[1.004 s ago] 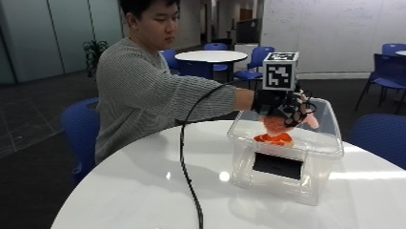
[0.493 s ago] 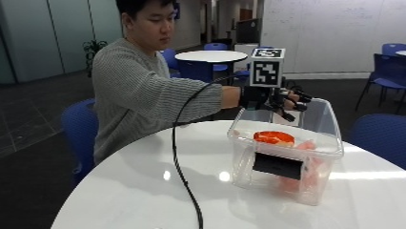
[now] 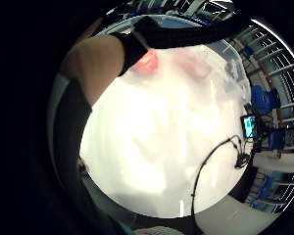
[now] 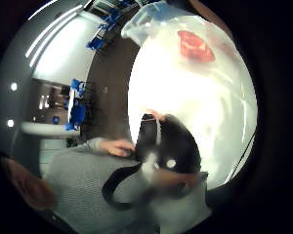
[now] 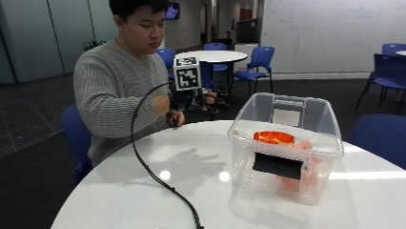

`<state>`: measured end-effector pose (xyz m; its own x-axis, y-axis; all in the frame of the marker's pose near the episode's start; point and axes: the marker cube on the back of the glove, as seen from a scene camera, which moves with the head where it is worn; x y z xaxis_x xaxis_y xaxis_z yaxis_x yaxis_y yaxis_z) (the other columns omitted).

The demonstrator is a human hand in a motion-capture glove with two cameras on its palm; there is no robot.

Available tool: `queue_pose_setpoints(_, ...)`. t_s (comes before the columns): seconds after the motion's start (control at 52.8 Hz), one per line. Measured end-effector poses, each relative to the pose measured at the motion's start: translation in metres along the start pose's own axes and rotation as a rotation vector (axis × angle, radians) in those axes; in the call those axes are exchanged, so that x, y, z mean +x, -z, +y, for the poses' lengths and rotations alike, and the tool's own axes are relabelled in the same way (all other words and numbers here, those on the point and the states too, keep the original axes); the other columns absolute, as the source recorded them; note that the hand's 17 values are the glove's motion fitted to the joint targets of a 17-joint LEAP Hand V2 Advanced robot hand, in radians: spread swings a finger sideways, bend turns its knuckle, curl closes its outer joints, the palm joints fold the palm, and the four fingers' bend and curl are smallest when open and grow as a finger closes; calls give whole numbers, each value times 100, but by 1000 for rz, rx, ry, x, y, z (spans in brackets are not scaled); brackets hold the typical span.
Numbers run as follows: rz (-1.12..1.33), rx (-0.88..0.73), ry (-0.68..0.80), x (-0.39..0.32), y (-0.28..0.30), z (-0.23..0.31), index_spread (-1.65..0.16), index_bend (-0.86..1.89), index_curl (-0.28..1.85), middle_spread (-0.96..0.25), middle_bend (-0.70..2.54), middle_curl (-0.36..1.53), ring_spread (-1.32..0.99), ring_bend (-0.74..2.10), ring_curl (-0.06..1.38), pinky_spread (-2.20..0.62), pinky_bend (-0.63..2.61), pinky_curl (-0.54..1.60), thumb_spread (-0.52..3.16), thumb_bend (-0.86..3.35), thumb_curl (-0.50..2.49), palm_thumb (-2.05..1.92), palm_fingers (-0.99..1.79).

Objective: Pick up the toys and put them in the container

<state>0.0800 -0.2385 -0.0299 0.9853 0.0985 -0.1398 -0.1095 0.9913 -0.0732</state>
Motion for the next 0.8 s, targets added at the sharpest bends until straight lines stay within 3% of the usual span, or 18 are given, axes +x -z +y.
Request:
queue_pose_setpoints(0.265,32,3,43,-22,-13,46,-38,16,34,-11,15,30,-3,23,30,4,95,31,148,-1,42,-1,-9)
queue_pose_setpoints(0.511,59,-65,309,-79,-51,147,-38,17,34,-12,16,29,-5,26,32,5,90,31,148,-1,37,0,-6)
queue_pose_setpoints(0.606,28,-29,280,-90,-70,177,-39,18,35,-13,17,29,-7,26,32,5,88,31,148,-1,36,0,-4)
queue_pose_setpoints(0.796,-38,41,82,-90,-97,202,-40,19,37,-16,18,30,-10,26,33,5,84,30,149,0,34,1,-1)
